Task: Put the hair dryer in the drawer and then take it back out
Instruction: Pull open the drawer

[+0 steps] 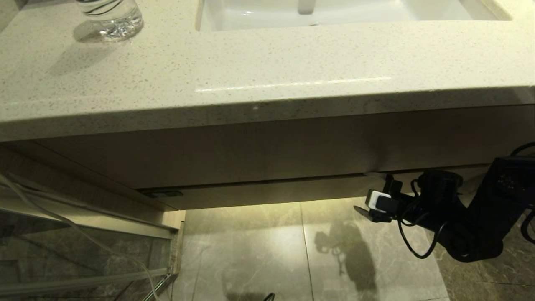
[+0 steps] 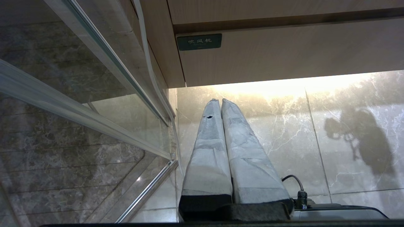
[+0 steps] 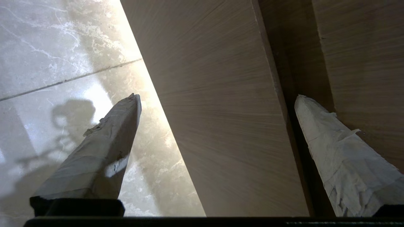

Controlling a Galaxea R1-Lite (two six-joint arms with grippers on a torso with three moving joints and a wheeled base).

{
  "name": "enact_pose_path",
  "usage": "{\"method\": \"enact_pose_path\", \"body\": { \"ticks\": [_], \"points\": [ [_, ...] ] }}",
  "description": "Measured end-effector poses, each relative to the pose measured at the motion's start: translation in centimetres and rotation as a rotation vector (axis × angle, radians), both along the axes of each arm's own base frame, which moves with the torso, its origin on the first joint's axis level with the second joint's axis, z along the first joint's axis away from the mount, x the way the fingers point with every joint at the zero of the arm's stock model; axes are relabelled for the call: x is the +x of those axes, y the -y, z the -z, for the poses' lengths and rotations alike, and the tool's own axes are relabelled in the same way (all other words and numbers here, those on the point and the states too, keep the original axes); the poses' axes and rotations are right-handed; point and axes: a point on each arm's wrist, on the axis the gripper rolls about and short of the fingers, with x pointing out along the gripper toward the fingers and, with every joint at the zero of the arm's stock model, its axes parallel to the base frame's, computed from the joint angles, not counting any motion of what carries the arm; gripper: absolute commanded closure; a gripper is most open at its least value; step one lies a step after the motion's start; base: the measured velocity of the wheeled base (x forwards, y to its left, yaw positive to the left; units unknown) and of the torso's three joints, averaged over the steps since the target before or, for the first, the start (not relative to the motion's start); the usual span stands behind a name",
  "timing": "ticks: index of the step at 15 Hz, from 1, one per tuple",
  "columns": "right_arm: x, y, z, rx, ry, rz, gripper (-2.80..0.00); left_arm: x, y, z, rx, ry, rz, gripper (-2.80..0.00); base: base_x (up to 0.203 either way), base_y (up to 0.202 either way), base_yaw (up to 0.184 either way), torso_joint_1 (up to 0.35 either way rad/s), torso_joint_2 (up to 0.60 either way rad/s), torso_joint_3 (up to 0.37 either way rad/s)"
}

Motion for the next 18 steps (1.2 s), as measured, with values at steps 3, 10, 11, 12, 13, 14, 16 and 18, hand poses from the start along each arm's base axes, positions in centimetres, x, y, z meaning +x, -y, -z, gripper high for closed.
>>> {"method": "enact_pose_path", "body": {
  "ticks": [3, 10, 11, 12, 13, 14, 16, 18],
  "points": [
    [0.3, 0.0, 0.5, -0.005, -0.006, 0.020, -2.80, 0.0, 0.0, 0.0, 0.000, 0.000, -0.001, 0.00, 0.000, 0.000, 0.000, 0.000, 0.00, 0.000],
    [0.4, 0.1, 1.7, -0.014, -0.046, 0.040, -2.80, 0.0, 0.0, 0.0, 0.000, 0.000, -0.001, 0.00, 0.000, 0.000, 0.000, 0.000, 0.00, 0.000],
    [0.3, 0.1, 1.7, -0.014, -0.060, 0.040, -2.80, 0.0, 0.0, 0.0, 0.000, 0.000, -0.001, 0.00, 0.000, 0.000, 0.000, 0.000, 0.00, 0.000],
    [0.2, 0.1, 1.8, -0.016, -0.080, 0.040, -2.80, 0.0, 0.0, 0.0, 0.000, 0.000, -0.001, 0.00, 0.000, 0.000, 0.000, 0.000, 0.00, 0.000],
    [0.1, 0.1, 1.8, -0.018, -0.100, 0.041, -2.80, 0.0, 0.0, 0.0, 0.000, 0.000, 0.000, 0.00, 0.000, 0.000, 0.000, 0.000, 0.00, 0.000],
    [-0.1, 0.1, 1.9, -0.021, -0.122, 0.040, -2.80, 0.0, 0.0, 0.0, 0.000, 0.000, 0.000, 0.00, 0.000, 0.000, 0.000, 0.000, 0.00, 0.000],
    [-0.3, 0.2, 2.0, -0.026, -0.147, 0.040, -2.80, 0.0, 0.0, 0.0, 0.000, 0.000, 0.000, 0.00, 0.000, 0.000, 0.000, 0.000, 0.00, 0.000],
    [-0.4, 0.2, 1.9, -0.036, -0.161, 0.051, -2.80, 0.0, 0.0, 0.0, 0.000, 0.000, 0.000, 0.00, 0.000, 0.000, 0.000, 0.000, 0.00, 0.000]
  ]
}}
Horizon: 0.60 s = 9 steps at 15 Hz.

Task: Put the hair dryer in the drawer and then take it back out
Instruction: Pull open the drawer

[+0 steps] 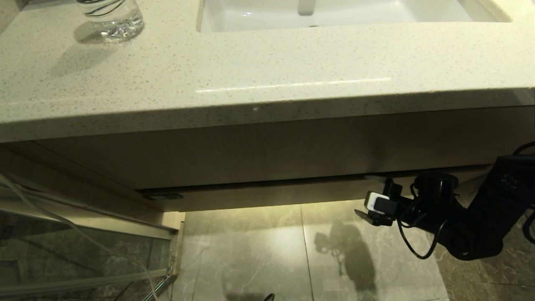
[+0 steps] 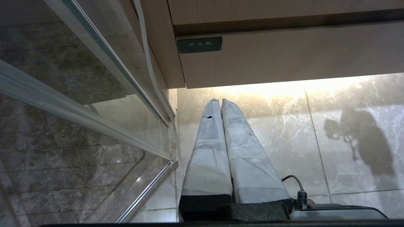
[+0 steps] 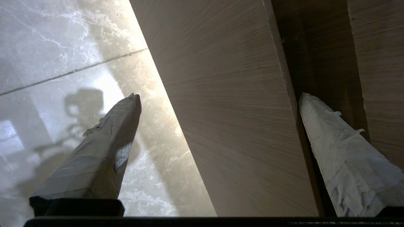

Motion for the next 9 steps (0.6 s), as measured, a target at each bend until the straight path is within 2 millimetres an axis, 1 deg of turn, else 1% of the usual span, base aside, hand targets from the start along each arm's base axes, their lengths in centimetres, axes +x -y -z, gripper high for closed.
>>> {"method": "enact_pose_path", "body": {
  "ticks": [2, 9],
  "points": [
    [-0.18, 0.07, -0.02, -0.022, -0.021, 0.026, -2.80, 0.00, 0.00, 0.00, 0.000, 0.000, 0.000, 0.00, 0.000, 0.000, 0.000, 0.000, 0.00, 0.000],
    [-1.05, 0.14, -0.21, -0.063, -0.084, 0.022, -2.80, 0.00, 0.00, 0.00, 0.000, 0.000, 0.000, 0.00, 0.000, 0.000, 0.000, 0.000, 0.00, 0.000]
  ]
}}
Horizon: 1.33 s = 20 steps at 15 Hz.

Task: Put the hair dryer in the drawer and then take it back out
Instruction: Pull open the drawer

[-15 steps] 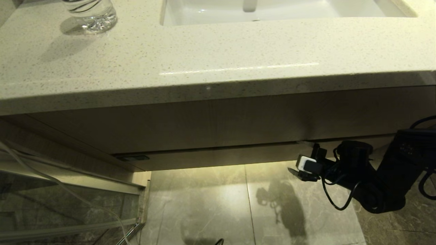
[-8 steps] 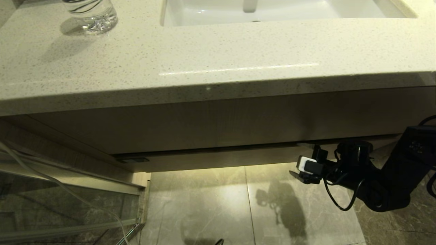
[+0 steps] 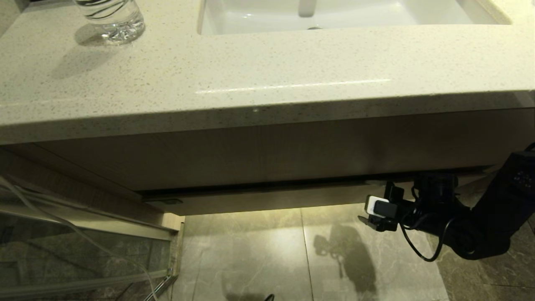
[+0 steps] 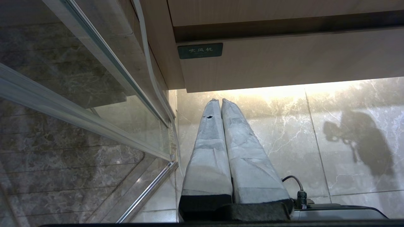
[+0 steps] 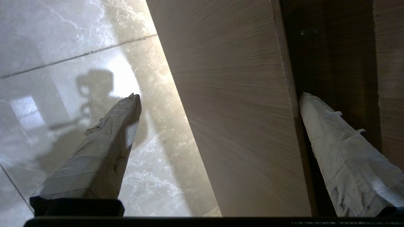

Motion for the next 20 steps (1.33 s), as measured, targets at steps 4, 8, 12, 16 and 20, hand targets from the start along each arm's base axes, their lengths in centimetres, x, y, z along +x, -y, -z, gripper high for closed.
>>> {"method": "enact_pose_path", "body": {
  "ticks": [4, 8, 12, 16, 20],
  "points": [
    [-0.6, 0.1, -0.1, -0.027, -0.024, -0.009, -2.80, 0.0, 0.0, 0.0, 0.000, 0.000, 0.000, 0.00, 0.000, 0.000, 0.000, 0.000, 0.00, 0.000],
    [-1.3, 0.2, 0.1, -0.049, -0.053, -0.015, -2.80, 0.0, 0.0, 0.0, 0.000, 0.000, 0.000, 0.00, 0.000, 0.000, 0.000, 0.000, 0.00, 0.000],
    [-1.5, 0.2, -0.5, -0.050, -0.047, -0.023, -2.80, 0.0, 0.0, 0.0, 0.000, 0.000, 0.000, 0.00, 0.000, 0.000, 0.000, 0.000, 0.00, 0.000],
    [-1.8, 0.3, -1.2, -0.058, -0.059, -0.024, -2.80, 0.0, 0.0, 0.0, 0.000, 0.000, -0.001, 0.00, 0.000, 0.000, 0.000, 0.000, 0.00, 0.000],
    [-2.4, 0.5, -2.2, -0.119, -0.061, 0.023, -2.80, 0.0, 0.0, 0.0, 0.000, 0.000, -0.001, 0.00, 0.000, 0.000, 0.000, 0.000, 0.00, 0.000]
  ]
}}
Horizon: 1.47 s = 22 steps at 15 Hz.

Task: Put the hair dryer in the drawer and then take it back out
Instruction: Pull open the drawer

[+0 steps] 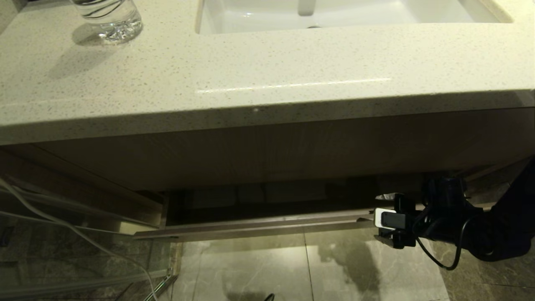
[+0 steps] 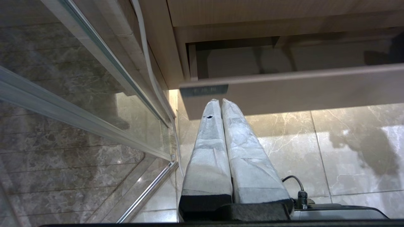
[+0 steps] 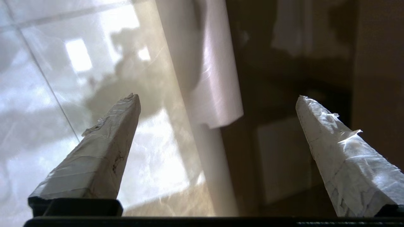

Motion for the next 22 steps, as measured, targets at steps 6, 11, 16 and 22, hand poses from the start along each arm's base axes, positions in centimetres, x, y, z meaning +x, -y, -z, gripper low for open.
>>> {"method": "enact_pose_path", "body": {
  "ticks": [6, 11, 16, 22],
  "points": [
    [-1.5, -0.2, -0.7, -0.050, -0.050, 0.041, -2.80, 0.0, 0.0, 0.0, 0.000, 0.000, 0.000, 0.00, 0.000, 0.000, 0.000, 0.000, 0.00, 0.000],
    [-1.6, -0.3, -0.9, -0.071, -0.061, 0.070, -2.80, 0.0, 0.0, 0.0, 0.000, 0.000, 0.000, 0.00, 0.000, 0.000, 0.000, 0.000, 0.00, 0.000],
    [-1.7, -0.3, -0.9, -0.070, -0.069, 0.074, -2.80, 0.0, 0.0, 0.0, 0.000, 0.000, 0.000, 0.00, 0.000, 0.000, 0.000, 0.000, 0.00, 0.000],
    [-2.6, -0.2, -1.6, -0.070, -0.083, 0.069, -2.80, 0.0, 0.0, 0.0, 0.000, 0.000, 0.000, 0.00, 0.000, 0.000, 0.000, 0.000, 0.00, 0.000]
  ]
}}
